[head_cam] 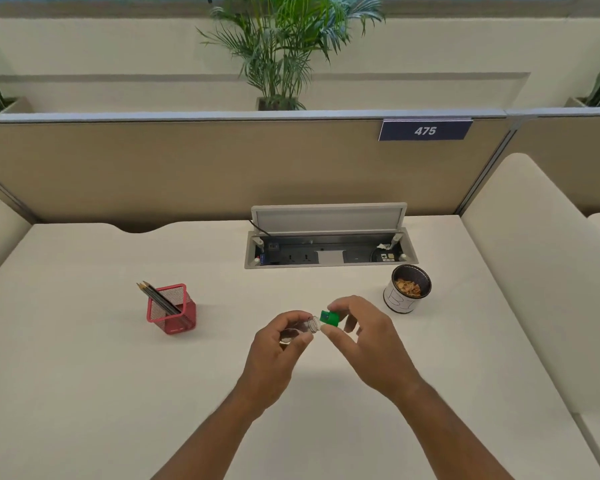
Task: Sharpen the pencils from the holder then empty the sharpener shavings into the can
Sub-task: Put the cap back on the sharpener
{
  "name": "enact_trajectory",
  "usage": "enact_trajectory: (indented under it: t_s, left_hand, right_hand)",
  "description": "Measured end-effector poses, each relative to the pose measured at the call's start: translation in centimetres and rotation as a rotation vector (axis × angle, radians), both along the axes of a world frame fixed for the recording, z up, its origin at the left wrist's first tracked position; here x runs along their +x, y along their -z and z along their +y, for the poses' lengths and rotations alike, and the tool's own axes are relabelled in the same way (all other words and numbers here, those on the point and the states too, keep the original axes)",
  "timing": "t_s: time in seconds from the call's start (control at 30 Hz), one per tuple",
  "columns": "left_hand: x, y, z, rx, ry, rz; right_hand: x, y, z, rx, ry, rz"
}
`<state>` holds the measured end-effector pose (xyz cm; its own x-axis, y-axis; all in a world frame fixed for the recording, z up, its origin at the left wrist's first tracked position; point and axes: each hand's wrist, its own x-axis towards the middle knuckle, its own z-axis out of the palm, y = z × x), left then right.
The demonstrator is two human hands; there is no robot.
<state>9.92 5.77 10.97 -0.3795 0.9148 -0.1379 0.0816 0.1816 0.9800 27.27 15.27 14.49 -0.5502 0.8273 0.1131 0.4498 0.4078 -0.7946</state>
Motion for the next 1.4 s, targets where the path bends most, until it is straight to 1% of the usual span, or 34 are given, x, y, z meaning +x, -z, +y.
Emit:
enact_trajectory:
  t_s: [0.2, 0.47, 0.7, 0.93, 1.13, 1.3, 1.4]
  left_hand:
    - [-0.9, -0.5, -1.8, 0.041, 0.037, 0.052]
    - [-1.6, -0.7, -3.4, 0.059, 0.091, 0.163]
    - [-1.7, -1.0, -4.2, 0.062, 0.093, 0.170]
    - [-1.7, -1.4, -5.0, 0.057, 0.121, 0.174]
    - [-1.4, -1.4, -5.7, 0.082, 0.100, 0.176]
    - [-1.7, -1.2, -5.9, 0.118, 0.095, 0.229]
    - [-1.8, -1.0, -6.0, 0.120, 0.093, 0.256]
  right_hand:
    - [-0.3, -0.9, -1.4, 0.070, -0.079, -0.053]
    - [-0.8, -1.3, -2.8, 0.061, -0.127, -0.086]
    - [-1.4, -1.2, -3.9, -0.039, -0.070, 0.002]
    - [-1.7, -1.0, -4.7, -0.129, -0.055, 0.040]
    - [-2.1, -1.0, -5.2, -0.158, -0.036, 0.080]
    - [-2.7, -1.1, -5.2, -0.226, -0.075, 0.105]
    - [-2.9, -1.0, -5.5, -0.231, -0.079, 0.098]
